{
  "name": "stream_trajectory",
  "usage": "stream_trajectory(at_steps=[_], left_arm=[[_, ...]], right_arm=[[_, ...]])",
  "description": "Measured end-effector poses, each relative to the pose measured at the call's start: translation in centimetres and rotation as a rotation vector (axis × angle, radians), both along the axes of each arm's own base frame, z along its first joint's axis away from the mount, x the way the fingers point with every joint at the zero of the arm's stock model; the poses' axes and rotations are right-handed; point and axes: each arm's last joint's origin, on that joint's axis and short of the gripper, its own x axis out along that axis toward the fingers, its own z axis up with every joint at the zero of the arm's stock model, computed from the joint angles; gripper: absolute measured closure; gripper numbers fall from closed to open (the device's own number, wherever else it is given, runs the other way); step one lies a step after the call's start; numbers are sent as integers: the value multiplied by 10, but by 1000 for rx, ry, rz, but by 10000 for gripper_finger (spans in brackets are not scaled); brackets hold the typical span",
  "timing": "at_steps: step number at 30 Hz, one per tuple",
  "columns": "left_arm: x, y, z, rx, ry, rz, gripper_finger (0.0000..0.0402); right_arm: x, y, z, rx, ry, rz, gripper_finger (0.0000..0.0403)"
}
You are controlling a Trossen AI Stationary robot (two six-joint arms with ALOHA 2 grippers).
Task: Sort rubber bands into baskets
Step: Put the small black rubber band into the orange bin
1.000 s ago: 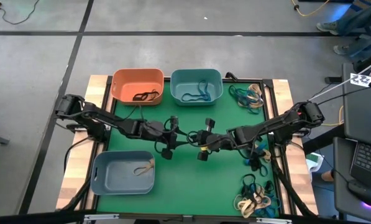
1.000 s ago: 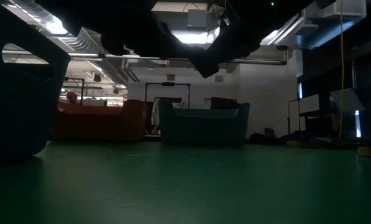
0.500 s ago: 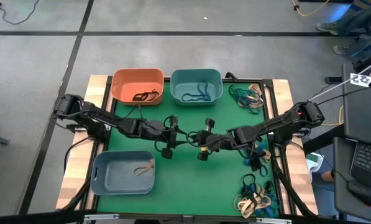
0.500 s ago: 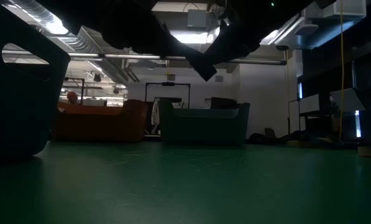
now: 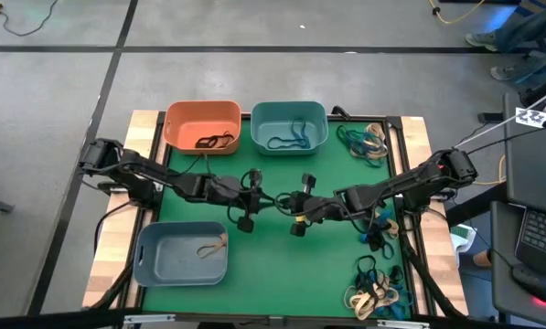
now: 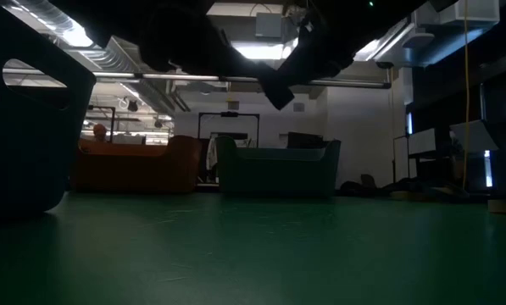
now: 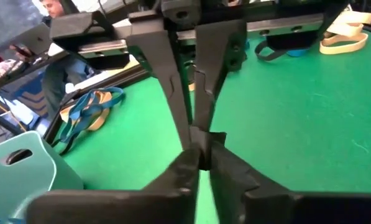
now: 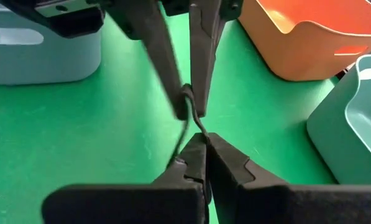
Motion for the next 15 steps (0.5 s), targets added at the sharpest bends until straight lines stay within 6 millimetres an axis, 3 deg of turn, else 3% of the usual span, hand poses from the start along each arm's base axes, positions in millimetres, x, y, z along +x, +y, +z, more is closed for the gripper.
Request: stream_trajectory(at_steps=[2,6,15], left_arm=[[0,0,0,3,-1,-1,393],[0,0,0,3,-2,-1,385],[-1,1,-2,33,26,12,394]], right_arm=[[0,0,0,23,-7,-15,391],[0,0,0,58,-13,-23,383],[-3,3,-3,142,51,55,285]])
